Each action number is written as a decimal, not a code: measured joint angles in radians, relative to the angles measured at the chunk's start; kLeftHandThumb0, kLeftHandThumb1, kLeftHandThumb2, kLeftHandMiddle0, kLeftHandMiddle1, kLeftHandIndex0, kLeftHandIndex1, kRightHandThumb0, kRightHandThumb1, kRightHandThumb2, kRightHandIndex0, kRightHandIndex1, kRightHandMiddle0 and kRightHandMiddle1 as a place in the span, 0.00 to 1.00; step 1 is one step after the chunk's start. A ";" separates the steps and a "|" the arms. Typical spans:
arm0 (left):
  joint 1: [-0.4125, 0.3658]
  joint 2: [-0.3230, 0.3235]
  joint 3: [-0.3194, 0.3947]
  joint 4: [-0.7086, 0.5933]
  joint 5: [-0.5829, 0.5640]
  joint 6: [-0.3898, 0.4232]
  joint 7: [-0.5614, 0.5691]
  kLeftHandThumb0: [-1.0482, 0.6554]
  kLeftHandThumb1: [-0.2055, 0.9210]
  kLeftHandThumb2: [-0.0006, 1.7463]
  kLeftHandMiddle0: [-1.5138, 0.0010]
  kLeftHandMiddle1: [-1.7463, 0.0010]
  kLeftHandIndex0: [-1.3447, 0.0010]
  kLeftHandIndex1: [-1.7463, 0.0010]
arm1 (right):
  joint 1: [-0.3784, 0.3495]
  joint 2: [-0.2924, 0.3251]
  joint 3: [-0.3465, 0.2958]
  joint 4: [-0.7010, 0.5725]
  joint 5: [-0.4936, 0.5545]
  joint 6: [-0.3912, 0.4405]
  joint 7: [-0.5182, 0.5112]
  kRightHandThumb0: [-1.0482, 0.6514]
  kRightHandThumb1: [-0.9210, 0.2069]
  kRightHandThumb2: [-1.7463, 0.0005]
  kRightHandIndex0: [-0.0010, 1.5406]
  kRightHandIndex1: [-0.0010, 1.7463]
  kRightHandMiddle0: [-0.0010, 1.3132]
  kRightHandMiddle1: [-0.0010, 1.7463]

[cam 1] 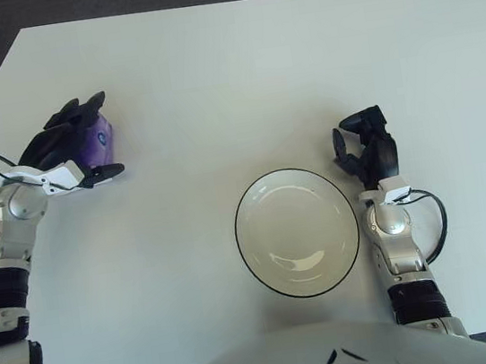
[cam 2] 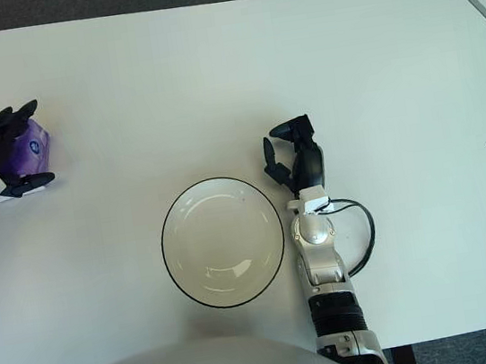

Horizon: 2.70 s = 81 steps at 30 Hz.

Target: Put the tissue paper into the plate.

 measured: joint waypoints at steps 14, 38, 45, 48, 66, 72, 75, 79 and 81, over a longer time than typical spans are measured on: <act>-0.005 0.016 -0.008 -0.010 -0.005 0.055 -0.011 0.05 0.56 0.47 1.00 1.00 1.00 1.00 | 0.014 0.000 0.000 -0.018 0.000 0.013 0.000 0.40 0.14 0.57 0.37 0.77 0.22 1.00; 0.025 0.043 0.004 -0.021 -0.022 0.091 0.009 0.05 0.56 0.48 1.00 1.00 1.00 1.00 | 0.017 0.007 -0.002 -0.004 0.005 -0.029 0.002 0.40 0.16 0.56 0.38 0.78 0.22 1.00; 0.025 0.043 -0.013 -0.003 0.005 0.145 0.019 0.05 0.56 0.49 1.00 1.00 1.00 1.00 | 0.017 0.007 -0.003 -0.006 0.009 -0.027 0.012 0.40 0.16 0.55 0.38 0.77 0.23 1.00; 0.020 0.043 -0.020 0.002 0.008 0.158 0.023 0.05 0.55 0.49 1.00 1.00 1.00 1.00 | 0.019 0.006 -0.004 -0.010 0.009 -0.018 0.014 0.40 0.16 0.55 0.38 0.77 0.23 1.00; -0.027 0.043 -0.060 0.022 0.002 0.206 -0.005 0.08 0.50 0.51 1.00 1.00 1.00 1.00 | 0.028 0.010 -0.011 -0.015 0.018 -0.035 0.029 0.40 0.15 0.56 0.37 0.77 0.22 1.00; -0.033 0.043 -0.066 0.026 0.000 0.210 -0.012 0.09 0.50 0.51 1.00 1.00 1.00 1.00 | 0.032 0.010 -0.014 -0.017 0.028 -0.039 0.030 0.40 0.15 0.56 0.38 0.77 0.22 1.00; -0.037 0.043 -0.072 0.030 0.000 0.210 -0.012 0.09 0.50 0.51 1.00 1.00 1.00 1.00 | 0.034 0.010 -0.014 -0.020 0.031 -0.039 0.030 0.40 0.15 0.56 0.38 0.77 0.22 1.00; -0.048 0.043 -0.081 0.042 0.000 0.206 -0.011 0.09 0.50 0.52 1.00 1.00 0.99 1.00 | 0.038 0.009 -0.014 -0.027 0.031 -0.033 0.030 0.40 0.15 0.56 0.38 0.77 0.22 1.00; -0.053 0.043 -0.084 0.049 0.000 0.202 -0.011 0.09 0.50 0.52 1.00 1.00 0.99 0.99 | 0.040 0.008 -0.014 -0.029 0.031 -0.030 0.030 0.40 0.16 0.55 0.37 0.78 0.23 1.00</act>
